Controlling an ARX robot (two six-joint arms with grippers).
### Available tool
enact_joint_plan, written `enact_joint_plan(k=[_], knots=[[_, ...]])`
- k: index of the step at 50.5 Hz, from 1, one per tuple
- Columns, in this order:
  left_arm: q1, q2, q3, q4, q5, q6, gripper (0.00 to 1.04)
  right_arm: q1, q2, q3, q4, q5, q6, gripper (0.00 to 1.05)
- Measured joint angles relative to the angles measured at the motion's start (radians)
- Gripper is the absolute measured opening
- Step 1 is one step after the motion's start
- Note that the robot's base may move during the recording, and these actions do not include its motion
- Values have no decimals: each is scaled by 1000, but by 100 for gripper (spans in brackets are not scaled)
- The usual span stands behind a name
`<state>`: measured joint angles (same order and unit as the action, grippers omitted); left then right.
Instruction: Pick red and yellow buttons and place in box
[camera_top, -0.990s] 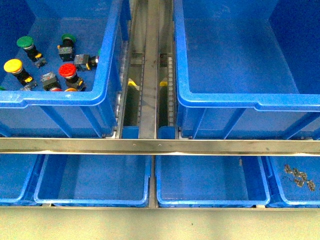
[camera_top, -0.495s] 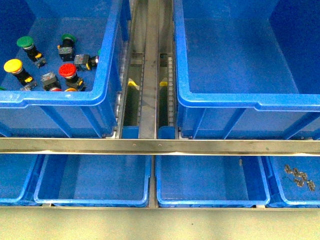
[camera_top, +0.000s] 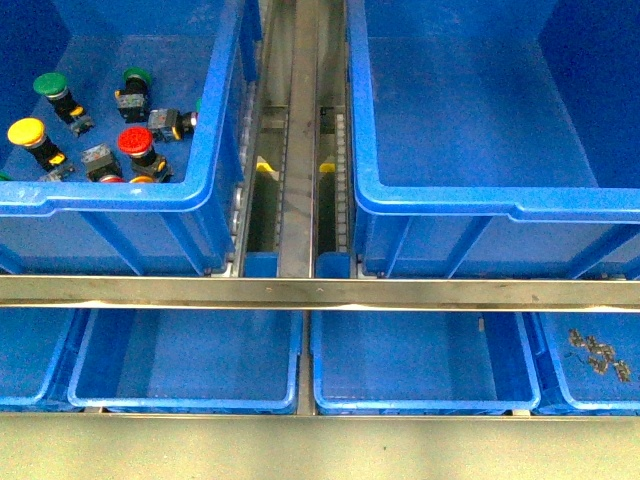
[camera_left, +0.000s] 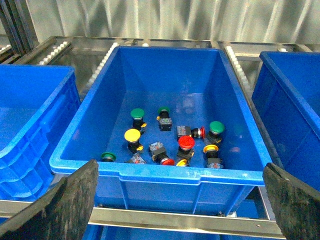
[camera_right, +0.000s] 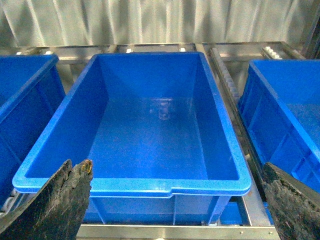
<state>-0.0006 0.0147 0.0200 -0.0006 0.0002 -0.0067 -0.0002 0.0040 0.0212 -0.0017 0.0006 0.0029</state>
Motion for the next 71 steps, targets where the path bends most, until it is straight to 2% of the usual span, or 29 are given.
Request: enact_joint_plan(k=[23, 26, 28, 33, 38, 43, 51, 58, 71], knots=[[1, 17, 6, -24, 11, -18, 97, 0, 0, 0, 0, 0, 0, 99], [2, 134, 85, -191, 45, -150, 97, 0, 0, 0, 0, 1, 0, 99], [8, 266, 137, -209, 58, -237, 97, 0, 0, 0, 0, 0, 0, 99], [47, 546, 253, -86, 114, -330, 97, 0, 0, 0, 0, 0, 0, 99], [98, 791, 385, 55, 172, -324, 97, 0, 0, 0, 0, 0, 0, 99], [155, 1021, 531, 122, 268, -266, 97, 0, 0, 0, 0, 0, 0, 99], [209, 1308, 731, 48, 394, -53, 97, 0, 0, 0, 0, 0, 0, 99], [224, 1588, 911, -12, 404, 212, 97, 0, 0, 0, 0, 0, 0, 99], [171, 1850, 1167, -93, 418, 488, 97, 0, 0, 0, 0, 0, 0, 99]])
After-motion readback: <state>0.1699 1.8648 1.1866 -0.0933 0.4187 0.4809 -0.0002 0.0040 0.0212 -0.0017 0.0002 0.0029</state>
